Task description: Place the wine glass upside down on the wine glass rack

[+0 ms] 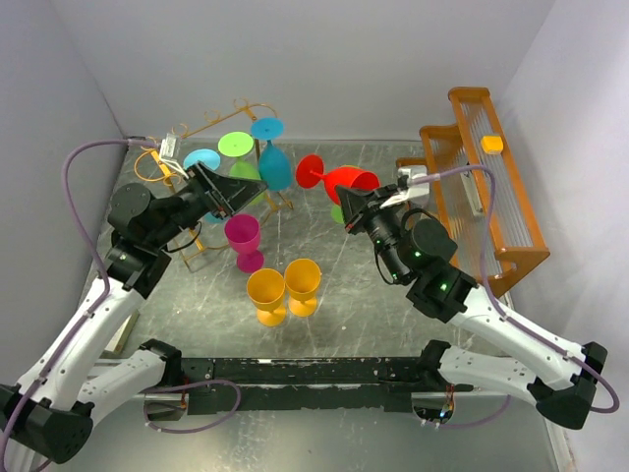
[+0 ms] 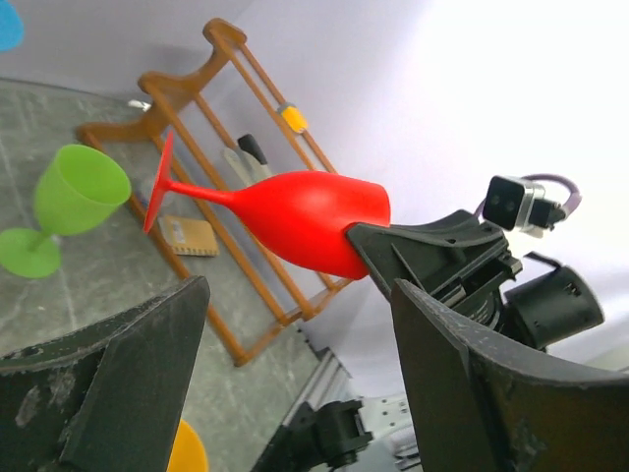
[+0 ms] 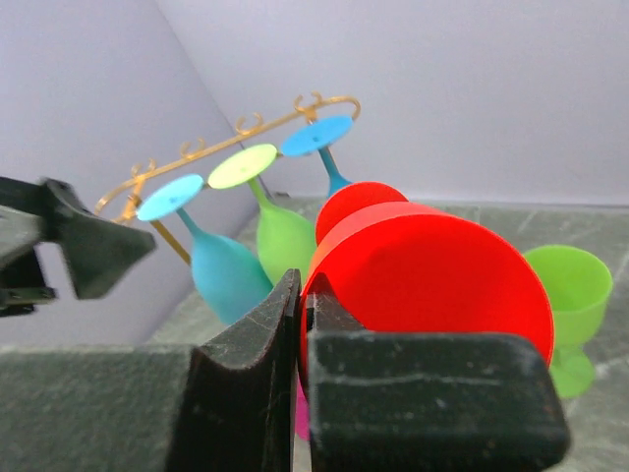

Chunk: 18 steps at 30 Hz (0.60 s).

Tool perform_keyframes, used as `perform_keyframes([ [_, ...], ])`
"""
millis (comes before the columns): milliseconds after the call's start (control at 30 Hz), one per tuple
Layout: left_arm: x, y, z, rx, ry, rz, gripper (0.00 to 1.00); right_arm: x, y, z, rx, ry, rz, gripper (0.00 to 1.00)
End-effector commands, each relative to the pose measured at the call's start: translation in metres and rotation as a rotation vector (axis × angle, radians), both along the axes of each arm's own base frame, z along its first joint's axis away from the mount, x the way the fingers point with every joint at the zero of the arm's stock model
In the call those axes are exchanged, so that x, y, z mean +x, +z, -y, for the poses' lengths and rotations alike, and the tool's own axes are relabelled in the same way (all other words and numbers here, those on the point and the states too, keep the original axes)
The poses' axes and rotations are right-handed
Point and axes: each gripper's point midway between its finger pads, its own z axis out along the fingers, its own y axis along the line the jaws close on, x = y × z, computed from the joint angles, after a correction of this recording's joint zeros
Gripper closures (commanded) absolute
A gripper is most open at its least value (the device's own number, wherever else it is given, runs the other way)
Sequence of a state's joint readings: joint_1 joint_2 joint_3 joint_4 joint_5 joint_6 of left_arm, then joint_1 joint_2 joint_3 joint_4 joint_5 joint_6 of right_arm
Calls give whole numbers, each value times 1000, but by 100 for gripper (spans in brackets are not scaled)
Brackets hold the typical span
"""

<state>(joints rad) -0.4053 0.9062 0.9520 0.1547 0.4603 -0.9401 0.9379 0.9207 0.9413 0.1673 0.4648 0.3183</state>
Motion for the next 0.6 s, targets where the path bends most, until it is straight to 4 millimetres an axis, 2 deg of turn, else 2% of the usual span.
perform_keyframes([
  [0,-2,17,10,-127,-69,-76,15,-12,47,4,188,44,123,100],
  [233,5,17,49,-211,-118,-113,19,-21,78,-2,297,110,195,100],
  [400,16,31,52,-274,-53,-82,21,-34,90,-6,353,185,210,100],
  [567,27,34,52,-267,7,-20,20,-42,91,-9,377,238,201,100],
])
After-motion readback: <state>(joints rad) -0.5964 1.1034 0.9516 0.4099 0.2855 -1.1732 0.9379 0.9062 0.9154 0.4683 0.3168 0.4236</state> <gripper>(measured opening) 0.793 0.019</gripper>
